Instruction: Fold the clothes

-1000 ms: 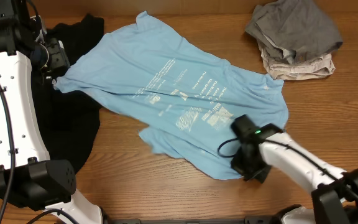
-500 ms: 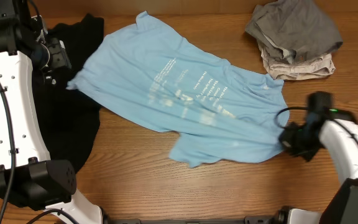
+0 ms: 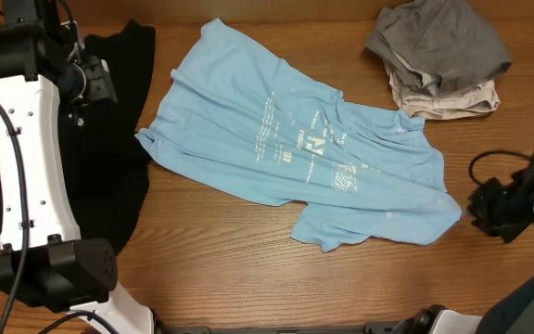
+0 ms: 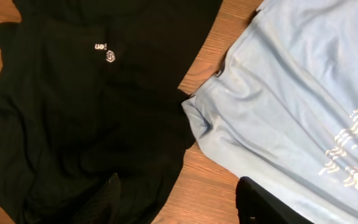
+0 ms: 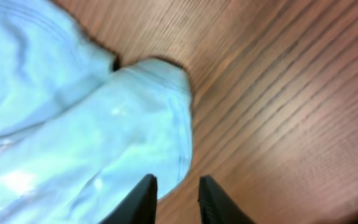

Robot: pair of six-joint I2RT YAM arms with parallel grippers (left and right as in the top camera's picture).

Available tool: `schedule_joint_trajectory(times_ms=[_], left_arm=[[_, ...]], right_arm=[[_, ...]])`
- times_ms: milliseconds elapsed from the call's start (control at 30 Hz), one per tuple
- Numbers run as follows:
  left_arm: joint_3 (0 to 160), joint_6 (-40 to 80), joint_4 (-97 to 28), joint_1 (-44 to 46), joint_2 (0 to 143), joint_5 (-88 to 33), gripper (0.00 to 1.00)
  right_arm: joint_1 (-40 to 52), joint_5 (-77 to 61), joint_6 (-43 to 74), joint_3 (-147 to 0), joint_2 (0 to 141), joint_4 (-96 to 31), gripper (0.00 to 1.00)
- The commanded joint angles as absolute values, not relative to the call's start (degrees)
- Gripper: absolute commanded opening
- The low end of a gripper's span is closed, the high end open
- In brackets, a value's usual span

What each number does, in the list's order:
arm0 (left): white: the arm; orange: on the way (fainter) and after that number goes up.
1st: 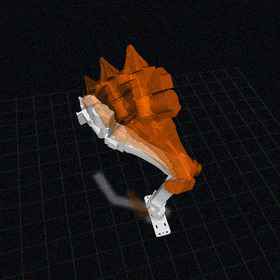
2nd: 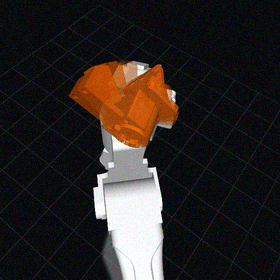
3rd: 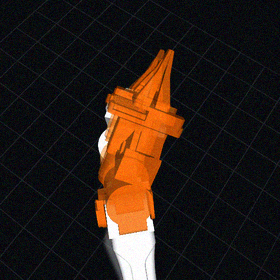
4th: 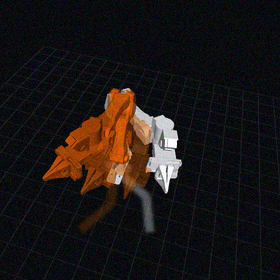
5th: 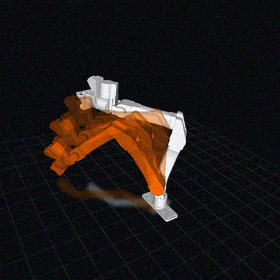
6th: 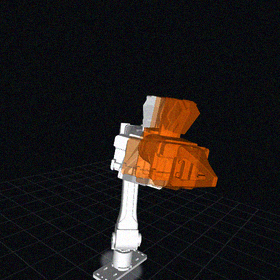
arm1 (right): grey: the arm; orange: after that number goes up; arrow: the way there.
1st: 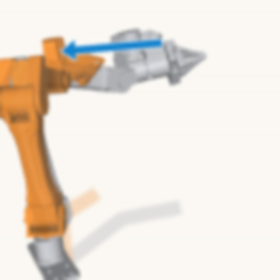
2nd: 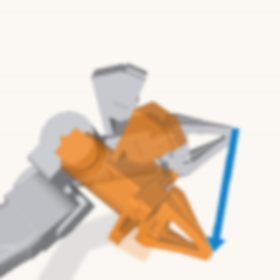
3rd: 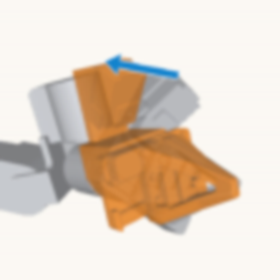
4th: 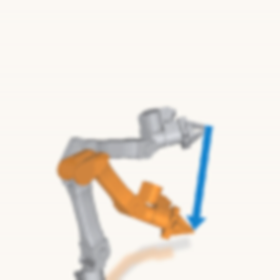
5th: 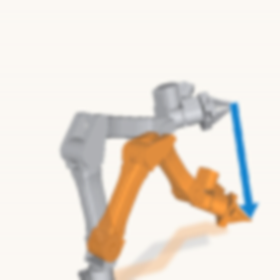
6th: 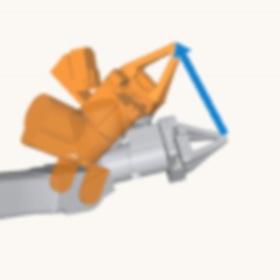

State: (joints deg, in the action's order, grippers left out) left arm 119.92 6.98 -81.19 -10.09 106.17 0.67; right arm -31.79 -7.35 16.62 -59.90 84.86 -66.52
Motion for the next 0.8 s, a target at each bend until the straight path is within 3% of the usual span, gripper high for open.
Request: schedule_joint_trajectory(times_ms=[0, 67, 167, 233, 467, 667, 767], left_arm=[[119.72, 3.99, -81.45, -8.51, 106.61, -0.05, 0.62], [119.72, 3.81, -82.26, -7.86, 106.39, -0.05, 0.61], [119.72, 3.57, -84.12, -6.79, 105.80, -0.03, 0.59], [119.72, 3.36, -85.91, -5.91, 105.34, -0.01, 0.58], [117.23, 3.38, -87.07, 0.67, 105.25, 0.64, 0.59], [105.93, 3.38, -76.84, 3.53, 105.27, 0.60, 0.63], [99.50, 5.19, -72.60, 3.20, 105.27, 1.15, 0.60]], right_arm=[[-31.90, -11.44, 16.16, -69.19, 84.18, -70.48, 0.32], [-31.79, -13.74, 15.99, -73.49, 83.88, -73.34, 0.39], [-30.76, -17.87, 14.37, -78.72, 82.50, -77.14, 0.66], [-29.43, -19.27, 13.41, -80.16, 81.06, -78.65, 0.74], [-21.87, -19.29, 13.13, -80.23, 78.50, -81.82, 0.78], [-16.38, -17.89, 13.06, -80.18, 78.50, -81.36, 0.78], [-15.51, -17.89, 13.10, -80.16, 78.50, -81.45, 0.78]])
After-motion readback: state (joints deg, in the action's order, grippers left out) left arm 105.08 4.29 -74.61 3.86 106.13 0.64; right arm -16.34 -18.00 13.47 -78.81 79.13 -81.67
